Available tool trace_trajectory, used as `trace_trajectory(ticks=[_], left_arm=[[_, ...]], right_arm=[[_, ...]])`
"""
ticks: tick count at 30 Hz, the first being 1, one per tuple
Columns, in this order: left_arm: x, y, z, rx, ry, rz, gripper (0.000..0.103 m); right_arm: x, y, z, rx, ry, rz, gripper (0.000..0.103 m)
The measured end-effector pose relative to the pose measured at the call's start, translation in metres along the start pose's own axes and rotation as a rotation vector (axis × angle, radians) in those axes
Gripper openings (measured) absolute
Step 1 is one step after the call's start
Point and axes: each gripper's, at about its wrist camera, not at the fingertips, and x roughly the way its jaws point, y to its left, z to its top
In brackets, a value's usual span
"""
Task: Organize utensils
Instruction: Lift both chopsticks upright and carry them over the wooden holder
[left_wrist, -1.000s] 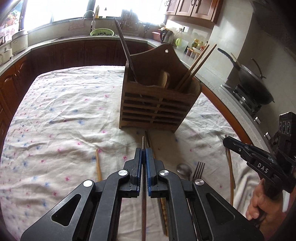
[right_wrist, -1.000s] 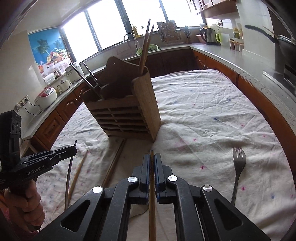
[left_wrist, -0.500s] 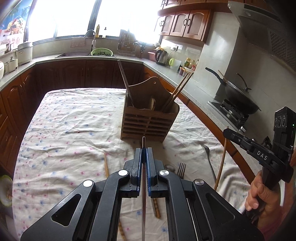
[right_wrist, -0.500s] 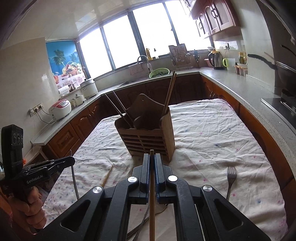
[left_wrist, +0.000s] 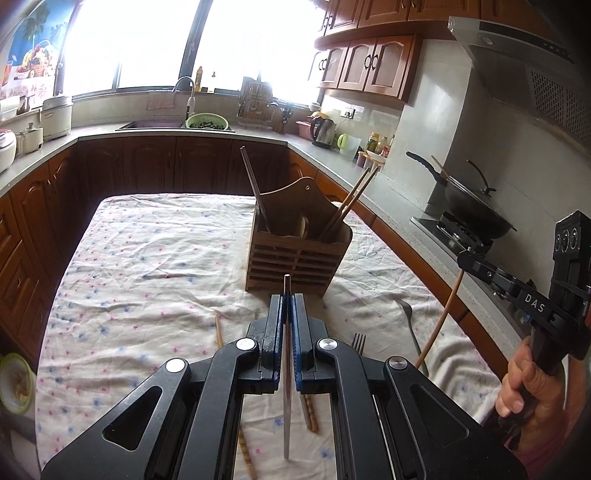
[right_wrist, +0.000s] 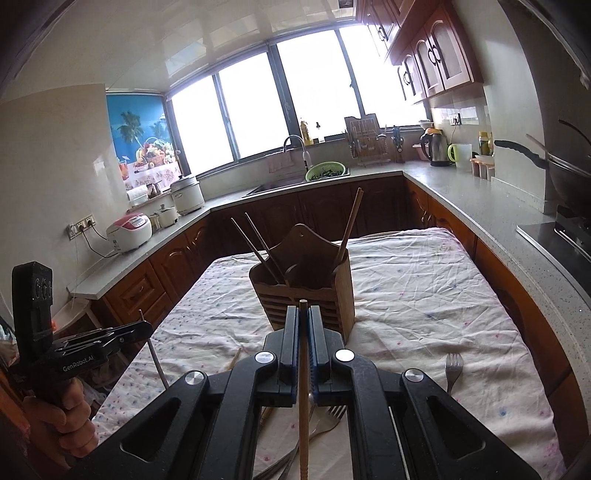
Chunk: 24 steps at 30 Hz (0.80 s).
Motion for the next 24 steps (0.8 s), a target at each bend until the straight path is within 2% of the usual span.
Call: trace_trajectory(ticks=[17,24], left_arm=[[-0.009,0.004,0.018,-0.009,-0.060,0.007,0.003],[-0.011,0.009,0.029,-0.030,-0.113,0.008,0.003]], right_arm=[[-0.005,-0.002,0.014,0.013,-0.070,0.019,0.004],[-0.002,-0.005,0.023,0.024,-0.112,0.026,0.004]])
